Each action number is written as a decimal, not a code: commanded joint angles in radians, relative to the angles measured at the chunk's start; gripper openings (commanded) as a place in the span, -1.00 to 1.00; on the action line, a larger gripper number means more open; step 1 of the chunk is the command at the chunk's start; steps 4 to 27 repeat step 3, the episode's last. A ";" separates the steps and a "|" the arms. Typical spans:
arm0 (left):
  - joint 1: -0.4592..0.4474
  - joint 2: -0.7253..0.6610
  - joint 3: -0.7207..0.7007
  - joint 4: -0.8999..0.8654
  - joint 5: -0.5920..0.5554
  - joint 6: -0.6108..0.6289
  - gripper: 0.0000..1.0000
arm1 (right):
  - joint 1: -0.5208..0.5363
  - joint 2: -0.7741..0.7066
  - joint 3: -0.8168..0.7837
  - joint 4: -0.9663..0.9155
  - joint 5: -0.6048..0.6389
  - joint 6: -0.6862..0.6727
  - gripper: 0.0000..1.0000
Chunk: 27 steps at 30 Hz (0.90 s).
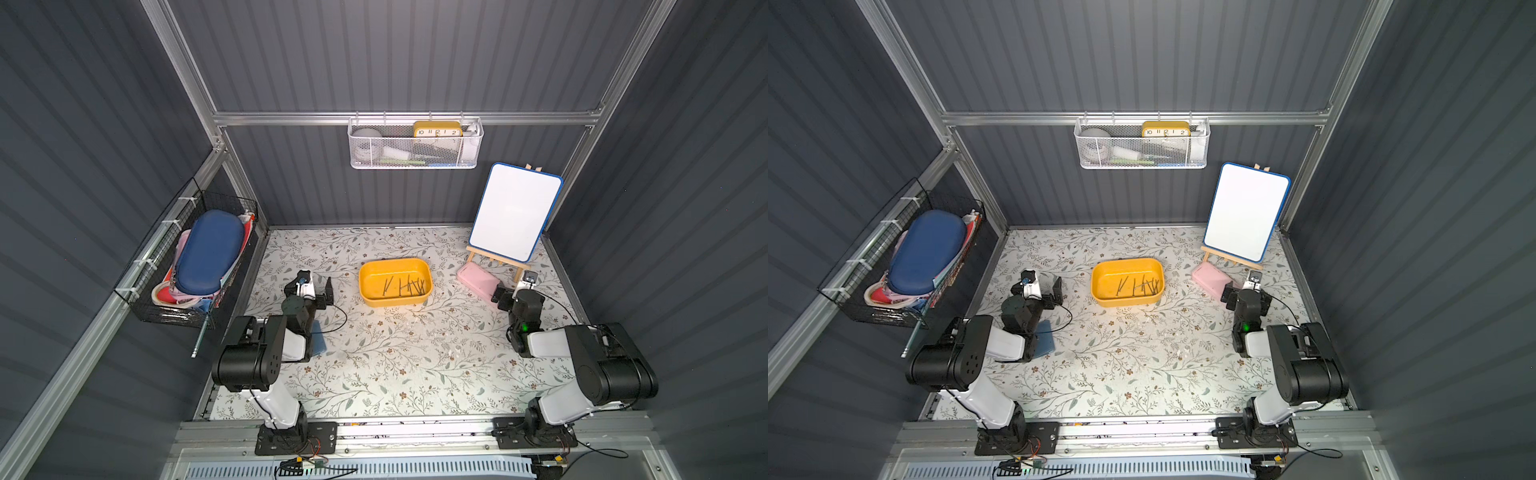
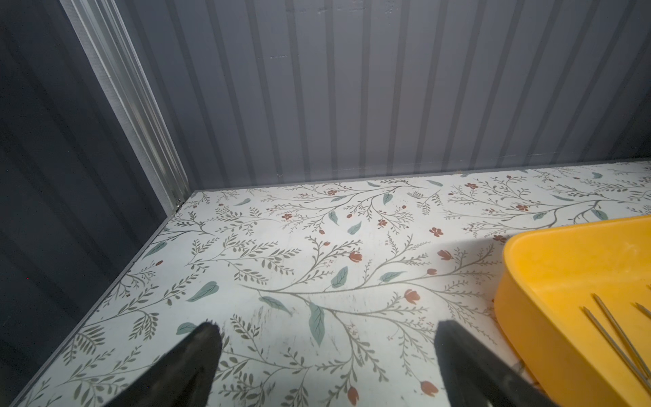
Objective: Put the nails on the desktop into the storage box
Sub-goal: Reset both arms
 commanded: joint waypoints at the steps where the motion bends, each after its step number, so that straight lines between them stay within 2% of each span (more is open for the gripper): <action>1: 0.006 -0.008 0.009 0.001 0.018 -0.018 0.99 | -0.002 0.004 -0.004 0.024 0.000 -0.002 0.98; 27: 0.006 -0.008 0.010 0.001 0.018 -0.017 0.99 | -0.002 0.000 -0.006 0.023 0.000 -0.002 0.98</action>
